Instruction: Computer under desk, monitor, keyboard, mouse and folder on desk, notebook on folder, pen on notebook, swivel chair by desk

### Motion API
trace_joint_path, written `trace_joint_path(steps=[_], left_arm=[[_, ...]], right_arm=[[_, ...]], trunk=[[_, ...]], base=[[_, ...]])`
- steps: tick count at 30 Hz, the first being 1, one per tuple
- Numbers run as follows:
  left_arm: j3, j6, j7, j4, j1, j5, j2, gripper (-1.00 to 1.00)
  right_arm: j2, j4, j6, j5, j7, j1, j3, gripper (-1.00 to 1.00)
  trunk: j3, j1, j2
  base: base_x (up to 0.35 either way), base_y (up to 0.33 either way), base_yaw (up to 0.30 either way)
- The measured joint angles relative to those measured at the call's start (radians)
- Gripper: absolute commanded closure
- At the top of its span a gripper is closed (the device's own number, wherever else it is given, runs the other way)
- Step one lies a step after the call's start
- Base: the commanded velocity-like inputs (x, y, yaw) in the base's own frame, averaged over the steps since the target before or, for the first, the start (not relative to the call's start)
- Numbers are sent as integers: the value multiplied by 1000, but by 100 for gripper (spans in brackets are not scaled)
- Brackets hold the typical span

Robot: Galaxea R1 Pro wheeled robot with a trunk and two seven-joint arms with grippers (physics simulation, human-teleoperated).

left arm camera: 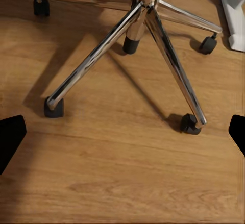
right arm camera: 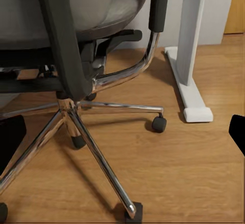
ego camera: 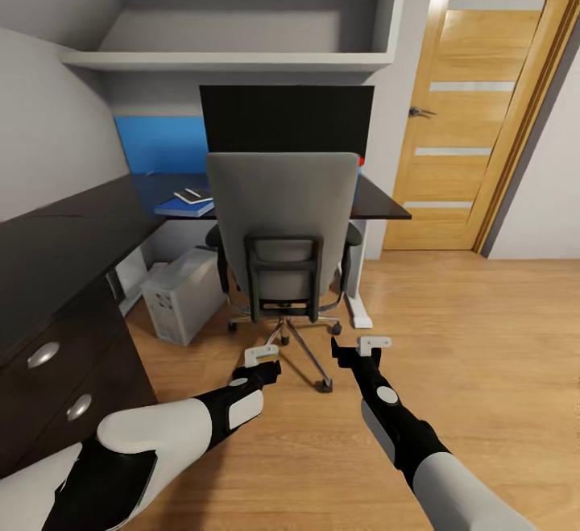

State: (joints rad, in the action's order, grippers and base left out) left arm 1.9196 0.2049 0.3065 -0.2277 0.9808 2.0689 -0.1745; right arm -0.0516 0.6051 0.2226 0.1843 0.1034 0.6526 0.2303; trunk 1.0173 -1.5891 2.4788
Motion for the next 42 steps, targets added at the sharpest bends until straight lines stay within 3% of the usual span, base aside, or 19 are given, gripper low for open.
trace_joint_path(steps=[17, 24, 27, 33, 35, 38, 42], left_arm=[[1, -4, 4, 3, 0, 7, 0, -100], [3, -6, 4, 0, -4, 8, 0, -100], [3, -6, 4, -1, -36, 8, 5, -100], [3, 0, 4, -1, -185, 11, 36, -100], [3, 0, 4, -1, -204, 9, 43, -100], [3, 2, 4, 0, -250, 9, 52, -100], [3, 2, 4, 0, -286, 10, 62, -100]], right_arm=[[0, -41, 3, 0, 1, 0, -2, -100], [0, -144, 31, 5, 1, 0, -3, -100], [1, -220, 82, 8, 2, 0, -3, -100], [9, -550, 280, 9, 5, -2, -6, -100], [19, -580, 298, 9, 5, -8, -4, -100], [58, -611, 323, 14, 4, -76, -6, -100], [72, -619, 330, 13, 4, -137, -2, -100]], trunk=[[-53, 65, -119], [-75, 92, -168], [-85, 104, -189], [-103, 127, -231], [-110, 135, -245], [-119, 146, -266], [-132, 161, -294]], base=[[-316, 0, 0], [-65, 0, 0], [-10, 0, 0], [-2, 0, 0], [0, 0, 0], [0, 0, 0], [0, 0, 0]])
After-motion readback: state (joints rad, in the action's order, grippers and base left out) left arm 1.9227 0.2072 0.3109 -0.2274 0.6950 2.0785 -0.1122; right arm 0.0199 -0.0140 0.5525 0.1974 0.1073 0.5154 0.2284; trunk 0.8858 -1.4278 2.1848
